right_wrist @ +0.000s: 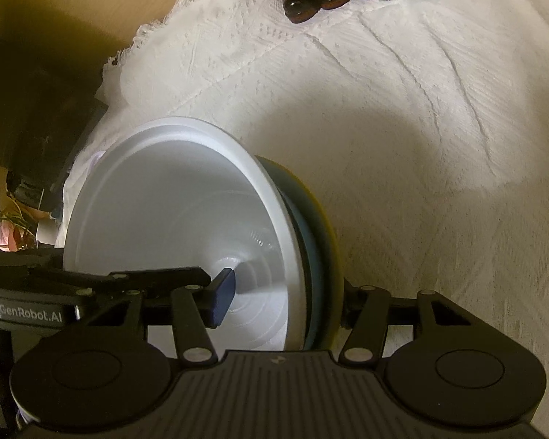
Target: Organize plates and bowls
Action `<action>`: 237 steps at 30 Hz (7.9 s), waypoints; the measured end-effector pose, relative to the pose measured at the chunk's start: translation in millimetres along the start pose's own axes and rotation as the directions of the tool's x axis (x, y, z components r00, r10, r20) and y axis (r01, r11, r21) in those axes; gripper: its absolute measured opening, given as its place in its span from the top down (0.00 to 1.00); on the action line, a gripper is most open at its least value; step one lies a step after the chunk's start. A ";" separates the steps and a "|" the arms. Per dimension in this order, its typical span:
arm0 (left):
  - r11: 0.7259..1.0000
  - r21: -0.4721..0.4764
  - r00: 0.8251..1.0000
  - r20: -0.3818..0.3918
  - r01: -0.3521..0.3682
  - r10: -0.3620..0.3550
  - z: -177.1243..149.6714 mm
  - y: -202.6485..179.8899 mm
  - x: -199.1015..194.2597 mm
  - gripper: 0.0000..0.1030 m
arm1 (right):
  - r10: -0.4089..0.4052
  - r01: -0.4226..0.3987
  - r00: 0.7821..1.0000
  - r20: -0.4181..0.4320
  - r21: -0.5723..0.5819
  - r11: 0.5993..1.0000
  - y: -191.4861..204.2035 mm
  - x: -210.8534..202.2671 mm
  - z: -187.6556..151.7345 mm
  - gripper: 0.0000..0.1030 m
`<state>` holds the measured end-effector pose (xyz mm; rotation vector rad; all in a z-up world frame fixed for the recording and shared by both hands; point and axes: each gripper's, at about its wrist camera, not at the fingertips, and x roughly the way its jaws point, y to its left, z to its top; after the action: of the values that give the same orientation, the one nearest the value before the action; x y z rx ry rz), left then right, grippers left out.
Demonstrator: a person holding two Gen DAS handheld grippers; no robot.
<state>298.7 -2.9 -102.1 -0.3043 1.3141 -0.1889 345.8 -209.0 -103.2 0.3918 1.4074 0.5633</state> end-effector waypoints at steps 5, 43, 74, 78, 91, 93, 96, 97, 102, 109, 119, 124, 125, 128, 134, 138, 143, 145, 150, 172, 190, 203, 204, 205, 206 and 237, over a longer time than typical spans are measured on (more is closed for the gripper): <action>1.000 -0.005 1.000 -0.001 0.001 -0.001 -0.1 1.6 -0.2 0.26 | -0.002 0.002 1.000 0.007 -0.005 1.000 1.7 1.9 0.2 0.46; 0.988 -0.090 0.991 -0.035 0.125 -0.129 6.2 17.2 11.5 0.30 | -0.044 0.044 0.999 0.018 0.024 0.999 -1.0 -17.7 -1.1 0.43; 0.994 -0.069 0.995 -0.041 0.083 -0.086 3.6 6.1 -2.9 0.29 | -0.068 0.070 0.996 -0.065 0.036 0.997 11.3 -12.9 7.7 0.47; 0.993 -0.057 0.994 -0.014 0.105 -0.106 4.2 8.5 -24.2 0.29 | -0.079 0.081 0.995 -0.057 0.022 0.996 27.2 -25.1 12.2 0.47; 0.994 -0.096 0.994 0.100 0.053 -0.043 -11.3 95.9 -118.5 0.29 | -0.032 0.029 0.999 -0.015 -0.152 0.988 146.2 -19.5 32.0 0.47; 0.991 -0.127 0.995 0.100 0.037 -0.025 -14.0 118.2 -119.7 0.29 | -0.012 0.006 0.999 -0.034 -0.167 0.986 160.9 -1.4 34.1 0.47; 0.986 -0.165 0.997 0.082 0.016 -0.002 -19.8 146.6 -112.4 0.29 | 0.006 -0.018 0.997 -0.076 -0.158 0.987 176.5 30.8 36.7 0.47; 0.985 -0.170 0.997 0.076 0.011 0.002 -21.4 152.7 -109.4 0.30 | 0.007 -0.022 0.995 -0.100 -0.151 0.988 179.5 43.1 36.3 0.48; 0.980 -0.196 0.999 0.030 0.018 -0.012 -28.3 177.2 -85.0 0.31 | -0.022 -0.004 0.983 -0.183 -0.137 0.991 178.3 79.9 30.7 0.48; 0.984 -0.172 0.999 0.016 -0.047 0.050 -34.0 188.3 -71.7 0.51 | -0.094 0.063 0.975 -0.203 -0.154 0.986 175.4 101.9 29.2 0.48; 0.988 -0.148 0.973 0.215 -0.054 0.085 -35.9 193.1 -118.3 0.72 | -0.218 0.183 0.972 -0.084 -0.303 0.935 211.2 97.8 37.6 0.48; 0.987 -0.141 0.961 0.253 -0.080 0.114 -37.1 190.5 -132.0 0.72 | -0.255 0.239 0.967 0.002 -0.359 0.902 225.0 76.6 39.2 0.48; 0.986 -0.145 0.962 0.250 -0.078 0.113 -38.1 191.4 -132.0 0.72 | -0.240 0.228 0.971 0.012 -0.358 0.905 224.4 71.3 39.2 0.49; 0.986 -0.160 0.969 0.237 -0.038 0.076 -40.6 197.5 -129.6 0.74 | -0.161 0.159 0.987 0.025 -0.348 0.924 225.1 52.8 38.4 0.51; 0.989 -0.146 0.971 0.240 0.023 0.013 -47.8 195.1 -128.0 0.77 | -0.240 0.263 0.965 0.107 -0.430 0.864 228.3 43.1 27.7 0.64; 0.989 -0.148 0.972 0.235 0.020 0.015 -51.2 193.9 -126.9 0.77 | -0.275 0.284 0.958 0.079 -0.400 0.872 212.9 54.0 27.3 0.68; 0.988 -0.154 0.973 0.226 -0.019 0.054 -52.8 194.8 -124.2 0.77 | -0.266 0.267 0.962 0.058 -0.393 0.880 205.8 57.8 20.3 0.68; 0.986 -0.163 0.974 0.220 -0.022 0.058 -53.5 196.9 -123.6 0.77 | -0.264 0.265 0.963 0.059 -0.402 0.877 207.3 57.3 16.6 0.68; 0.983 -0.180 0.974 0.215 -0.027 0.066 -56.2 200.1 -123.4 0.77 | -0.258 0.262 0.964 0.066 -0.411 0.873 211.0 55.3 12.7 0.68; 0.970 -0.243 0.884 0.449 -0.020 0.131 -38.3 305.9 -195.6 0.79 | -0.223 0.261 0.963 0.153 -0.311 0.914 276.7 45.7 37.4 0.67; 0.960 -0.243 0.911 0.349 -0.140 0.221 12.9 335.8 -147.4 0.77 | -0.211 0.181 0.971 -0.109 -0.236 0.955 329.6 139.9 97.8 0.62; 0.950 -0.259 0.945 0.226 -0.176 0.236 18.6 356.7 -96.1 0.71 | -0.388 0.371 0.851 -0.355 -0.118 0.921 329.1 276.7 118.5 0.62; 0.946 -0.282 0.947 0.228 -0.161 0.229 14.3 362.4 -97.0 0.74 | -0.408 0.383 0.842 -0.352 -0.142 0.913 332.6 281.9 116.5 0.61; 0.940 -0.301 0.945 0.227 -0.160 0.234 9.7 366.5 -100.2 0.77 | -0.422 0.389 0.836 -0.351 -0.164 0.906 335.6 286.6 114.6 0.61; 0.933 -0.321 0.943 0.227 -0.162 0.242 5.0 371.8 -102.3 0.77 | -0.425 0.389 0.833 -0.355 -0.171 0.905 337.3 290.2 112.8 0.61; 0.840 -0.523 0.913 0.397 0.145 0.090 -91.3 410.1 -161.1 0.83 | -0.215 0.123 0.934 -0.286 -0.308 0.943 409.7 265.3 57.1 0.64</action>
<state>156.0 423.8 -107.4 -0.8075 0.9182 0.2297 364.5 281.3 -75.9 -0.0597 1.6195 0.6965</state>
